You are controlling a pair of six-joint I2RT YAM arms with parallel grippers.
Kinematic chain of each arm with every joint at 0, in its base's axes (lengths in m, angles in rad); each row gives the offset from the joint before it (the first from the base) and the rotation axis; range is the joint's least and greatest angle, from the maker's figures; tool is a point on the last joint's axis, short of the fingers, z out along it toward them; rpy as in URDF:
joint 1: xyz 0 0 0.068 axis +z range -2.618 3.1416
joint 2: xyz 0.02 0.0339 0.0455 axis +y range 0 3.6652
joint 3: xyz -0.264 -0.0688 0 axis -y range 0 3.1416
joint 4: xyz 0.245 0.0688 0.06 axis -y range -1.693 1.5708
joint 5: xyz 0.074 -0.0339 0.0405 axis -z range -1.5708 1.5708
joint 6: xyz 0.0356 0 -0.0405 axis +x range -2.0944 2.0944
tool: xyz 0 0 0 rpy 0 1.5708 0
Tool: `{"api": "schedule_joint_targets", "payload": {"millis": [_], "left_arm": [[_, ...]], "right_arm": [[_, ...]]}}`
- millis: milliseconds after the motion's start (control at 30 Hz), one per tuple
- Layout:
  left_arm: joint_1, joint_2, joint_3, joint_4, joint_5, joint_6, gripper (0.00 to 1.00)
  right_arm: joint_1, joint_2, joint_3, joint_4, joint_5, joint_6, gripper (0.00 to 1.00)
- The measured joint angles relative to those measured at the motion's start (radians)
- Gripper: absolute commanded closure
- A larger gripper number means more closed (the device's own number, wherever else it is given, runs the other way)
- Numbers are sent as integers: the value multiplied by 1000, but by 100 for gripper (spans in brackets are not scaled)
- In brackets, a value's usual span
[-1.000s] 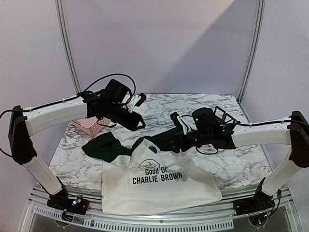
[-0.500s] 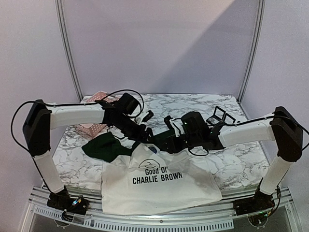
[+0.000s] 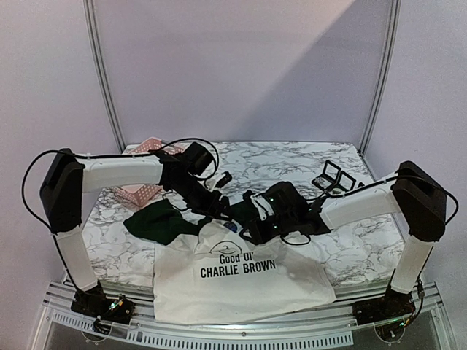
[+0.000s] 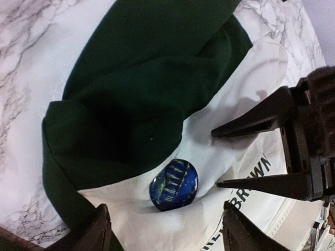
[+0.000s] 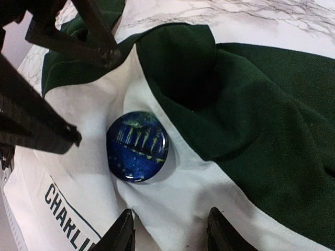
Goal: Remove the brooch from the garment
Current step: Pick up the crumpled clothing from the center of the board.
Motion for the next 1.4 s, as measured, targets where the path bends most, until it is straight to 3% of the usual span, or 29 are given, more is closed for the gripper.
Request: {"api": "schedule_joint_targets", "payload": {"millis": [133, 467, 667, 833, 933, 1200, 1400], "left_arm": [[0, -11, 12, -23, -58, 26, 10], [5, 3, 31, -77, -131, 59, 8], [7, 55, 31, -79, -114, 58, 38], [13, 87, 29, -44, -51, 35, 85], [17, 90, 26, -12, -9, 21, 100], [44, 6, -87, 156, 114, -29, 100], [55, -63, -116, 298, 249, -82, 100]], "right_arm": [[9, 4, -1, 0, 13, -1, 48], [11, 5, 67, -11, 27, -26, 51], [11, 26, 77, 0, 21, -25, 53], [12, 35, 77, 2, 15, -20, 58], [13, 35, 70, 17, 16, -12, 60], [15, -15, -48, 63, 37, 42, 63], [39, -131, -82, 108, 76, 78, 57]]}}
